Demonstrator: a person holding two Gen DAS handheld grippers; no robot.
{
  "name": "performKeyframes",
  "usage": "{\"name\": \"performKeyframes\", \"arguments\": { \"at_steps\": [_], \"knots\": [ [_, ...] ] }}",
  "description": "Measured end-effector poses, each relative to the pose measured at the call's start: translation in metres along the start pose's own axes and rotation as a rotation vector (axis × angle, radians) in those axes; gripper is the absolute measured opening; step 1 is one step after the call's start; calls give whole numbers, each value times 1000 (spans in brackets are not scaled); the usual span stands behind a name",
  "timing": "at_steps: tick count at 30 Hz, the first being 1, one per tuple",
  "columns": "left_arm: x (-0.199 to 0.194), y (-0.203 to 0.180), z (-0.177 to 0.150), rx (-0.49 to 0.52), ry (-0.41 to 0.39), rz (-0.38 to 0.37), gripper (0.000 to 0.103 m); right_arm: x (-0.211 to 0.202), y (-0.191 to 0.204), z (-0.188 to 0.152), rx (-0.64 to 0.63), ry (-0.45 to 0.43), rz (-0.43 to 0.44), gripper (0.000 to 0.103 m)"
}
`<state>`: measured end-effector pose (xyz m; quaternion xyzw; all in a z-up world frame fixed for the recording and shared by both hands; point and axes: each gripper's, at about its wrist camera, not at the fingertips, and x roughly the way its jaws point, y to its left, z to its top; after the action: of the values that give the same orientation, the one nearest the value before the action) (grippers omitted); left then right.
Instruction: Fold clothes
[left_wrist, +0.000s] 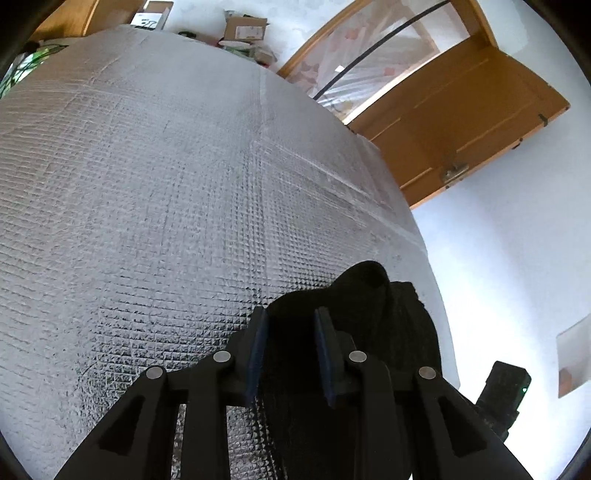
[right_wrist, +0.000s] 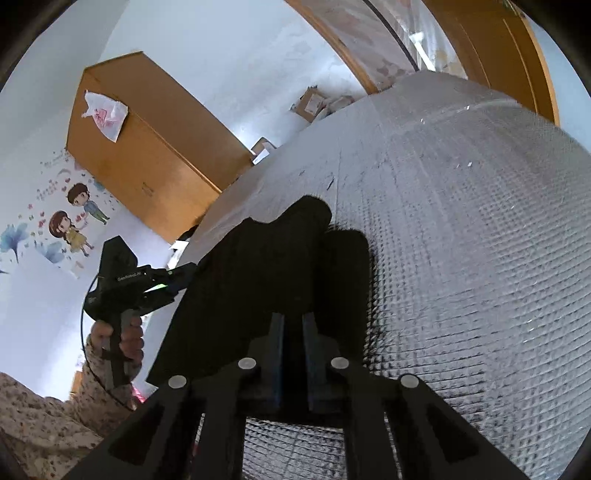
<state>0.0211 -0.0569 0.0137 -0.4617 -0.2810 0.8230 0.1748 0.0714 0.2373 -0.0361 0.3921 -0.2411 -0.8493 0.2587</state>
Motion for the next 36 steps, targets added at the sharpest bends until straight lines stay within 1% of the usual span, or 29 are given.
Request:
{"name": "performKeyframes", "arguments": {
  "at_steps": [2,3,5,7,9,11,12,14,15,16,18,20,23,26,27,29,31,33,36],
  "knots": [
    [1,0,1,3,-9,-1,5,-2,-4,-2,12,-5,-7,6],
    [1,0,2,4,-13,12,1,-1,-6,-5,20,-1,-29,3],
    [2,2,5,-1,-31,51,0,-2,-15,-12,44,2,-51,2],
    [7,4,6,-19,-25,50,0,-6,-23,-17,75,3,-47,0],
    [12,6,7,-33,-18,49,0,-8,-23,-17,65,12,-71,0],
    [14,3,9,-18,-15,47,0,-14,-19,-12,35,15,-104,1],
    [13,2,10,-13,-16,41,0,-18,-18,-8,27,5,-100,3],
    [12,-1,12,-5,-18,28,0,-27,-19,6,30,-35,-65,3],
    [11,-1,14,-4,-18,22,3,-31,-20,14,32,-55,-46,5],
    [9,-2,15,-4,-18,15,4,-31,-20,21,26,-61,-41,7],
    [6,-4,16,5,-17,7,15,-25,-18,38,-4,-56,-43,15],
    [1,-7,16,31,-20,18,21,-11,-16,55,-45,-22,-52,19],
    [-4,-8,18,83,-22,43,21,12,-14,74,-94,26,-49,21],
    [3,-13,21,146,-11,54,21,36,-20,89,-97,93,35,24],
    [5,-16,20,172,4,45,21,44,-24,93,-88,114,56,24],
    [9,-20,19,222,33,30,26,58,-30,100,-63,150,65,25],
    [13,-23,21,252,41,26,25,67,-33,103,-45,174,85,27],
    [15,-26,22,271,58,2,26,73,-35,105,-35,194,110,27],
    [19,-28,24,294,78,-22,26,82,-34,106,-32,215,118,27]
  ]
}}
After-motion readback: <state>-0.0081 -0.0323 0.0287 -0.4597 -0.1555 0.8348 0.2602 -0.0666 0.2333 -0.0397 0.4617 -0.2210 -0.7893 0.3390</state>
